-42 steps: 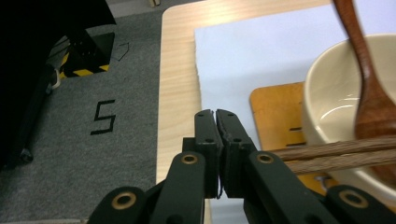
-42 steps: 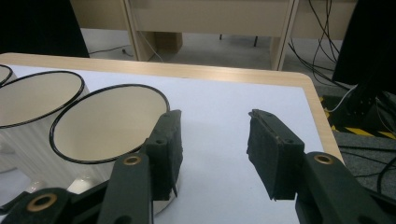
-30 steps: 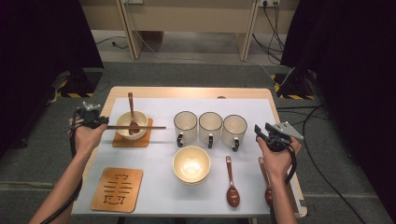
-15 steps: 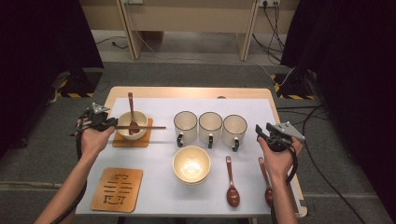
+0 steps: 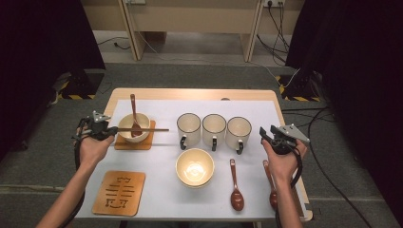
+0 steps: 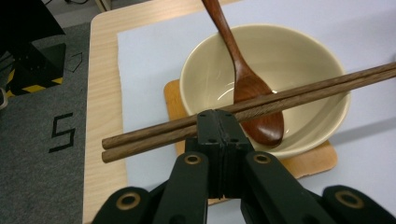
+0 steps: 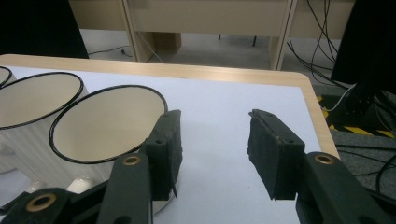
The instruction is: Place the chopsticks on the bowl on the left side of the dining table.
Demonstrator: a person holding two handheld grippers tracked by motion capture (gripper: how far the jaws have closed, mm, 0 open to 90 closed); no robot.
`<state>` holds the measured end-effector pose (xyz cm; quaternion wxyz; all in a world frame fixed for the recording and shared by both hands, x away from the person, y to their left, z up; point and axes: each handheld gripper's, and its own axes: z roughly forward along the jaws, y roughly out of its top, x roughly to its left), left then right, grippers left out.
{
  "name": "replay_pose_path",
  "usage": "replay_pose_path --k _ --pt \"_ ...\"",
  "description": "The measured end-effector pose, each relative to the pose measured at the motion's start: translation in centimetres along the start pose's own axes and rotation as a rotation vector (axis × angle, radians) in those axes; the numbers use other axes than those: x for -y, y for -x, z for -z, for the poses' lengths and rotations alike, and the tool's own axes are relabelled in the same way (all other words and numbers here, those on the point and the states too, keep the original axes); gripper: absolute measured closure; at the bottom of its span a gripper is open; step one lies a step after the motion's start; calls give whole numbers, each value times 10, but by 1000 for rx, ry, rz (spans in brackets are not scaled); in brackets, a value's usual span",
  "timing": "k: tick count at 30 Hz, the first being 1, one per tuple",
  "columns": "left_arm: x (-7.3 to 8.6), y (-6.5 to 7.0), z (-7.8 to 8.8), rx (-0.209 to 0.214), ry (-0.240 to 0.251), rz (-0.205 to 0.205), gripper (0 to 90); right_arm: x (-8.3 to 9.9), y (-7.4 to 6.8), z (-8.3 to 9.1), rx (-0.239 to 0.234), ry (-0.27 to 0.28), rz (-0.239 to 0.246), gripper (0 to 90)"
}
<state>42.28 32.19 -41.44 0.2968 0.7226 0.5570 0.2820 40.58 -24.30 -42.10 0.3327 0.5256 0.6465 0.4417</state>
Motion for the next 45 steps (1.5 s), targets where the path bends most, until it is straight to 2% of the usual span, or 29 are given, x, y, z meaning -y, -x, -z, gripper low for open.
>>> replay_pose_path --k 19,28,33,36,39,41,45 --pt "4 -7 -15 -41 -32 -1 888 1 -1 -1 -3 -6 0 543" --pt "1 -6 -13 -45 -14 -2 877 1 -1 -1 -2 -9 1 543" --pt "-3 -3 -6 -31 23 12 816 1 -1 -1 -2 -8 1 542" --pt "-6 2 -4 -1 42 33 749 1 -1 -2 -4 -5 0 541" --pt "-9 9 -4 15 60 34 682 2 0 -2 -4 -7 -6 540" --pt "-11 13 -4 43 74 55 630 2 1 -1 -4 -15 -15 539" --pt "-17 22 -5 73 100 57 548 4 3 -2 -4 -19 -15 537"
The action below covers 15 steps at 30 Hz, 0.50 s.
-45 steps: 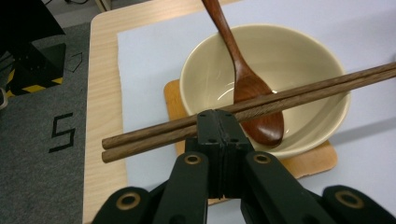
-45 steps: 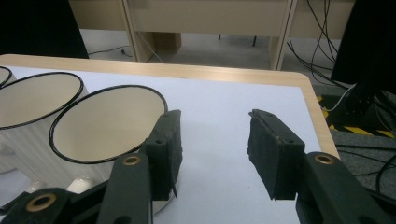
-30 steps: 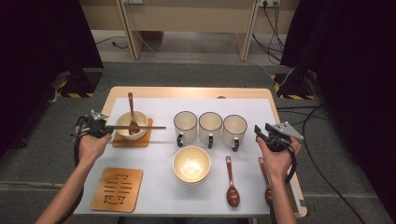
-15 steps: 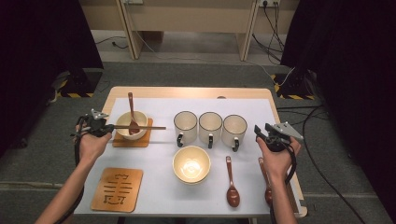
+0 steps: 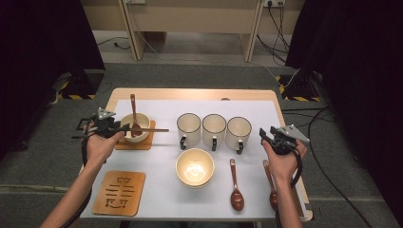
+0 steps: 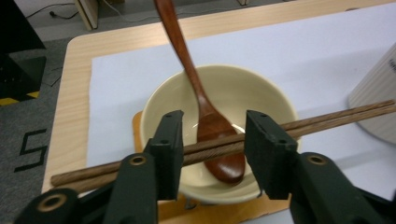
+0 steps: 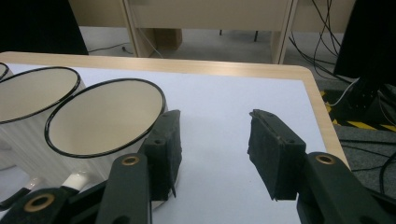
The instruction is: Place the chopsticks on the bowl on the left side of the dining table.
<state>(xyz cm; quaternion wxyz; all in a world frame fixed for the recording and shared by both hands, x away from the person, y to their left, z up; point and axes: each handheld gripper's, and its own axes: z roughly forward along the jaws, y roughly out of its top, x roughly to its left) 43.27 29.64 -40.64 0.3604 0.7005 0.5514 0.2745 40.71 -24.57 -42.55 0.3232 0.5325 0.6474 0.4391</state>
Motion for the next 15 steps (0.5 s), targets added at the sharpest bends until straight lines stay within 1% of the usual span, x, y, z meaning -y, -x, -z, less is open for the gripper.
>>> replay_pose_path --k 1,2,3,4,7,11,15 --pt "-3 4 -1 10 14 5 519 1 1 0 2 -2 -4 537" --pt "-3 4 -1 10 14 5 503 1 1 0 2 -2 -4 537" --pt "-6 7 -2 14 22 5 503 1 2 0 2 -5 -9 536" --pt "-7 9 -3 15 24 1 485 1 3 1 5 -6 -9 536" --pt "-11 18 -6 37 28 0 449 1 4 3 9 0 -11 536" --pt "-15 28 -9 55 25 -9 433 1 5 4 10 5 -14 536" --pt "-18 34 -13 75 22 -9 430 0 6 5 14 8 -13 536"
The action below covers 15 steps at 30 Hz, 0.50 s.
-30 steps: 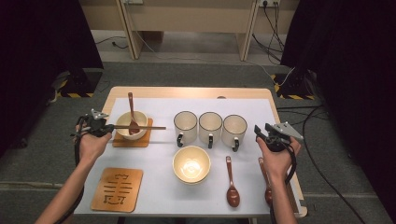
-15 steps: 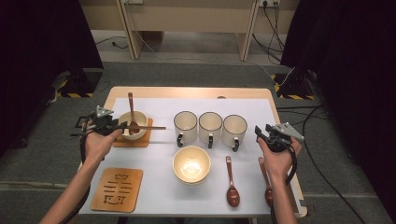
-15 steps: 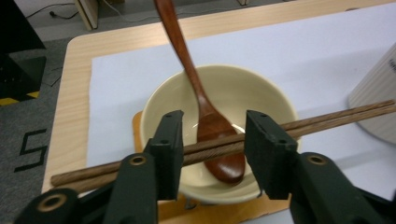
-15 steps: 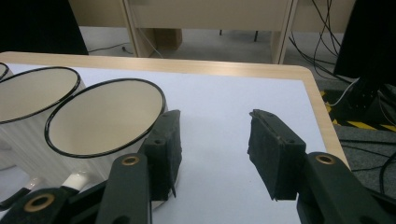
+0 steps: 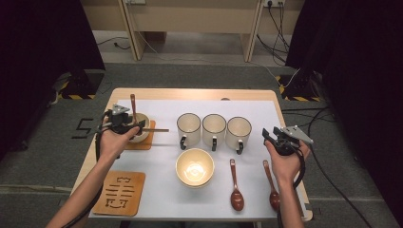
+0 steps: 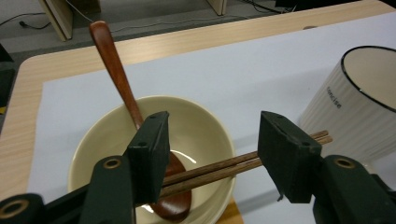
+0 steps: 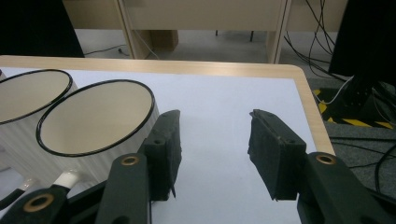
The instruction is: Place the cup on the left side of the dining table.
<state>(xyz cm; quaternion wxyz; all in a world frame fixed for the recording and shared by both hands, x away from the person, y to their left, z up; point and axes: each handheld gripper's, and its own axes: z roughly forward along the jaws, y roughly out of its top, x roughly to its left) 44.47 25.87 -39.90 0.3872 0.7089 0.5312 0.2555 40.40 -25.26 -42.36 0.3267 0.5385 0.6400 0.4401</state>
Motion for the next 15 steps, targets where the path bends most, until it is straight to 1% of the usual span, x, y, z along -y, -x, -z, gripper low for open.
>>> replay_pose_path --k 5,7,11,12,15 --pt "-5 9 -4 33 11 7 430 -1 0 0 -2 -2 -3 536" --pt "-6 12 -7 43 8 10 430 0 0 0 -3 -2 -7 535" --pt "-10 18 -11 58 7 5 430 -1 3 1 -3 -5 -4 535" --pt "-12 19 -12 63 6 2 430 -1 3 1 -2 5 -5 534" --pt "-16 25 -15 78 2 -3 433 -3 5 4 2 5 -6 534"
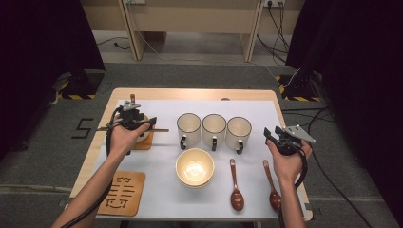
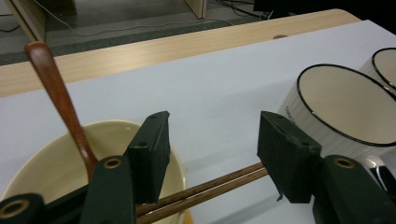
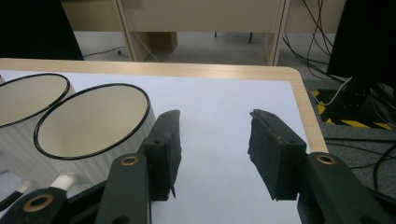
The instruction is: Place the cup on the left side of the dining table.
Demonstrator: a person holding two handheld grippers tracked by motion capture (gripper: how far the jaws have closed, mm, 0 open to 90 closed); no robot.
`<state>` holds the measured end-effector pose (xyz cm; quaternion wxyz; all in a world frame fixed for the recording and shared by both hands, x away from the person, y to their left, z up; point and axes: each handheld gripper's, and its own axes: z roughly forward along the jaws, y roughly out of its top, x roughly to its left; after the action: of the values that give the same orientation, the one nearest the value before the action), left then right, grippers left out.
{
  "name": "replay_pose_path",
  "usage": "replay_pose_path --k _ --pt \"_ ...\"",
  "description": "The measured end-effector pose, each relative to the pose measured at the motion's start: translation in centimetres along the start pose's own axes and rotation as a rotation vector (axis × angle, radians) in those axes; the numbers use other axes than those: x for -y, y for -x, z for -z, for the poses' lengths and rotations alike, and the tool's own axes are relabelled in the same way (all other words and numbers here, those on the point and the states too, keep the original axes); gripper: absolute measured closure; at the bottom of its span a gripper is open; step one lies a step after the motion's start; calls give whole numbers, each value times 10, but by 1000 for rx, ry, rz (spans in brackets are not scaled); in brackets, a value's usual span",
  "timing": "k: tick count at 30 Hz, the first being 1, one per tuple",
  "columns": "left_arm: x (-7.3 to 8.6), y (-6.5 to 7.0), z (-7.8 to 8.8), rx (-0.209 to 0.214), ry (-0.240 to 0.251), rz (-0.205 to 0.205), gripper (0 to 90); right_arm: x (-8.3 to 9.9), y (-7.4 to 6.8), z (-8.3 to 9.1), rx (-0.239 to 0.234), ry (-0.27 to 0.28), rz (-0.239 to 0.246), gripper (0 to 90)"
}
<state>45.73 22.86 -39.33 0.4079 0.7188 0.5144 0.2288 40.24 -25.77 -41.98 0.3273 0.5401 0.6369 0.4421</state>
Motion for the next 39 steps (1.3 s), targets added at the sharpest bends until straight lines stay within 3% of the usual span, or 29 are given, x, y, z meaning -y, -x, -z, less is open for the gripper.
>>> replay_pose_path --k 6,14,25,32,39 --pt "-11 15 -11 43 -2 -10 440 0 3 9 19 6 -13 532" --pt "-18 28 -26 95 -28 -9 440 1 4 7 16 -1 -16 530" --pt "-22 44 -54 139 -85 -6 466 2 4 5 8 -17 -17 524" --pt "-27 52 -65 147 -106 -31 480 2 3 5 6 -19 -19 523" --pt "-26 59 -81 161 -151 -29 530 3 2 3 -4 -35 -17 519"
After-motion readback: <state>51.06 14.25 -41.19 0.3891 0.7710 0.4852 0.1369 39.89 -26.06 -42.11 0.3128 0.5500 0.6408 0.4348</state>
